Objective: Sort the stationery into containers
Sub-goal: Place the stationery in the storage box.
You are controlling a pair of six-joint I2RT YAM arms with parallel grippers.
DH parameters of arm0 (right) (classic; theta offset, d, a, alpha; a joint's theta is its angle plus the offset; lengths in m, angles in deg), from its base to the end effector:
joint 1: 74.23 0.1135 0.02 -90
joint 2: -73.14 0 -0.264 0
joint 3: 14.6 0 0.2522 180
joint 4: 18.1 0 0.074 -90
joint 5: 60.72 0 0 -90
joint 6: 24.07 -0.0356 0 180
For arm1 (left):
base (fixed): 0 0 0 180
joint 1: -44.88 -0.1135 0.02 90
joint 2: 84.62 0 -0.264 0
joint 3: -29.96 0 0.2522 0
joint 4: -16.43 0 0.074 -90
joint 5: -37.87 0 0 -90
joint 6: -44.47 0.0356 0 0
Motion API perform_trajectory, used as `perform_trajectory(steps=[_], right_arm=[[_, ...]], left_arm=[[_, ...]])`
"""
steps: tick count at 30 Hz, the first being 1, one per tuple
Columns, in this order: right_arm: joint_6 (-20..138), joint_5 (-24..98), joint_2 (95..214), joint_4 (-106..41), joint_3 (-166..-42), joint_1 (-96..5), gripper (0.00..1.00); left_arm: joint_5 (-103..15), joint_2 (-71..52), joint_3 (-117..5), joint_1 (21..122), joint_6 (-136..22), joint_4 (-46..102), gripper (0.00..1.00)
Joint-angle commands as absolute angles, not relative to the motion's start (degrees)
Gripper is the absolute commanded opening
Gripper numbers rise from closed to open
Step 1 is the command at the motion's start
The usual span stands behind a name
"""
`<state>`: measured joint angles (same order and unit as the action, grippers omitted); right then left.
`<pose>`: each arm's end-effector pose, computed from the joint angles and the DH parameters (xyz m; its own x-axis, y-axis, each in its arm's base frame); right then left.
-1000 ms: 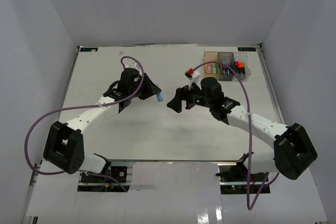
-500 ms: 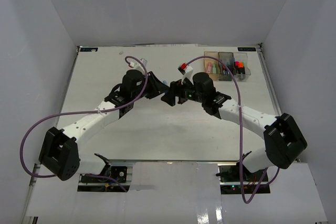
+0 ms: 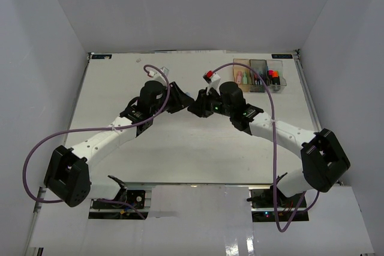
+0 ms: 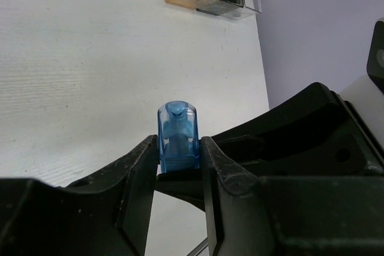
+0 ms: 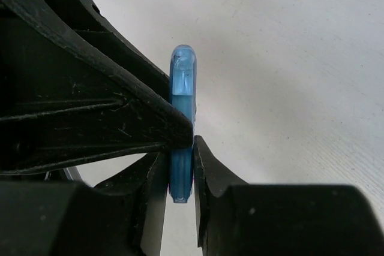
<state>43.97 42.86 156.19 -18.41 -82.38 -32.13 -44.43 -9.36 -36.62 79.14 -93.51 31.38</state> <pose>0.2437 0.2314 0.2800 -0.4913 0.0460 -0.8698 -0.6855 0.5956 0.4187 0.2471 -0.1741 0.2869 -0.7116 -0.4061 -0.5734 0.1952 0.6696 -0.7166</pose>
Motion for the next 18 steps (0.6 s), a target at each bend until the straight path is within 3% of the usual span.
perform_trajectory(steps=[1, 6, 7, 10, 18], right_arm=[[45.27, 41.41, 156.72, -17.18, -84.0, -31.78, 0.16], [47.73, 36.33, 157.86, -19.99, -83.12, -32.83, 0.13], [48.17, 35.52, 158.13, -20.78, -83.12, -33.45, 0.13], [49.84, 32.8, 159.71, -24.3, -83.56, -37.48, 0.13], [58.01, 24.1, 166.73, -32.12, -96.27, -52.24, 0.13]], left_arm=[[-45.8, -11.5, -35.66, 79.33, -92.11, 30.71, 0.46], [-50.19, -10.88, -37.85, 79.25, -89.3, 33.95, 0.73], [-50.81, -10.97, -38.29, 78.81, -88.6, 34.49, 0.84], [-53.97, -10.97, -40.57, 76.53, -86.05, 38.17, 0.97], [-54.06, -13.78, -40.32, 62.12, -74.73, 46.87, 0.98]])
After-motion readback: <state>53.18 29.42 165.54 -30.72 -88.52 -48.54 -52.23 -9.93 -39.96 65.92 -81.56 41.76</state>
